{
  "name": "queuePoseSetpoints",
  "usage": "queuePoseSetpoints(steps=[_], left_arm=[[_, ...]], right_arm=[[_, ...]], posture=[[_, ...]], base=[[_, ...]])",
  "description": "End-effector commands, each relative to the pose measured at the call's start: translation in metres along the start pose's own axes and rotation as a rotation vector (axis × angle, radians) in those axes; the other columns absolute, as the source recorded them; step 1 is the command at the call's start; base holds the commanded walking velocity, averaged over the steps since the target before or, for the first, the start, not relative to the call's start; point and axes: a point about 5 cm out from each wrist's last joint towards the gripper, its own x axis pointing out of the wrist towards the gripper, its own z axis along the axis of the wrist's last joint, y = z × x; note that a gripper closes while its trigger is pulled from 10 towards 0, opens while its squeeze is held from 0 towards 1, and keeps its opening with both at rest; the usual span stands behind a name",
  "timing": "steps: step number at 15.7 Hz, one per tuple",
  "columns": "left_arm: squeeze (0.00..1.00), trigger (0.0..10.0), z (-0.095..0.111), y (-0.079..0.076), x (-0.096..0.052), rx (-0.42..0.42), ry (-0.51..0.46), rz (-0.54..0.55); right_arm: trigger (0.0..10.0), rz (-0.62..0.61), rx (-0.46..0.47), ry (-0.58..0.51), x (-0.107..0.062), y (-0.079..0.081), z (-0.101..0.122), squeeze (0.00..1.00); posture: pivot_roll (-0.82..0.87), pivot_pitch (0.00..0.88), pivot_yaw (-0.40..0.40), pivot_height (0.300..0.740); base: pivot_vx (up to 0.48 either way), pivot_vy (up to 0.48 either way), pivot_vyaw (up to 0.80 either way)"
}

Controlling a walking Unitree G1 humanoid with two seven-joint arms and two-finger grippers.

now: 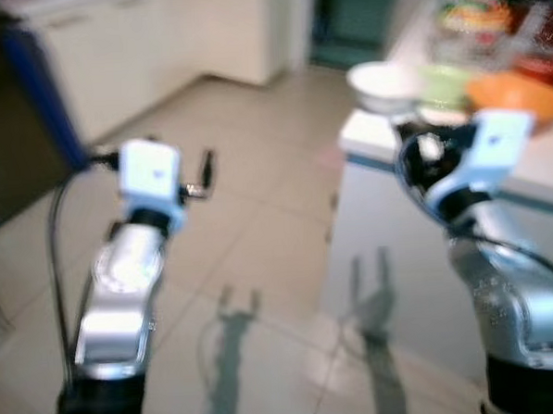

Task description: Setting the table

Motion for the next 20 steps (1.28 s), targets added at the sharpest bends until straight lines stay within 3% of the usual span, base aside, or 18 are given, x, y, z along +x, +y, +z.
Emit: queuePoseSetpoints(steps=[1, 3, 7, 9, 13, 15, 20], left_arm=[[0.0, 10.0, -0.001, -0.011, 0.002, -0.018, 0.007, -0.031], [0.0, 10.0, 0.002, -0.013, 0.004, -0.02, -0.003, -0.021], [0.0, 10.0, 0.007, -0.02, 0.012, -0.043, -0.019, 0.008], [0.0, 10.0, 0.003, -0.017, 0.016, -0.097, 0.012, 0.058], [0.0, 10.0, 0.003, -0.006, 0.02, -0.049, -0.004, 0.113], [0.0, 10.0, 0.008, -0.002, 0.021, -0.038, -0.028, 0.122], [0.0, 10.0, 0.016, 0.001, 0.025, -0.007, -0.057, 0.108]], right_arm=[[10.0, -0.067, -0.02, 0.015, -0.001, -0.013, -0.005, 0.0], [10.0, -0.093, -0.02, 0.036, -0.002, -0.016, -0.011, 0.0], [10.0, -0.086, -0.02, 0.029, 0.003, -0.011, -0.01, 0.0], [10.0, -0.066, -0.027, 0.026, 0.012, -0.009, -0.007, 0.0], [10.0, 0.056, -0.063, 0.093, 0.027, 0.003, -0.015, 0.0], [10.0, 0.093, -0.036, 0.102, 0.032, 0.011, -0.018, 0.0], [10.0, 0.12, -0.024, 0.092, 0.039, 0.018, -0.018, 0.0]], posture=[[-0.03, 0.0, -0.013, 0.74], [-0.03, 0.0, -0.019, 0.74], [-0.03, 0.0, -0.022, 0.74], [-0.03, 0.0, -0.033, 0.74], [-0.01, 0.0, -0.06, 0.74], [0.01, 0.0, -0.076, 0.74], [0.02, 0.0, -0.075, 0.74]], base=[[0.0, 0.409, -0.8], [0.0, 0.202, -0.8], [0.0, -0.48, -0.8], [0.0, 0.0, 0.0], [0.0, 0.0, 0.0], [0.281, 0.0, 0.0], [0.347, 0.0, 0.0]])
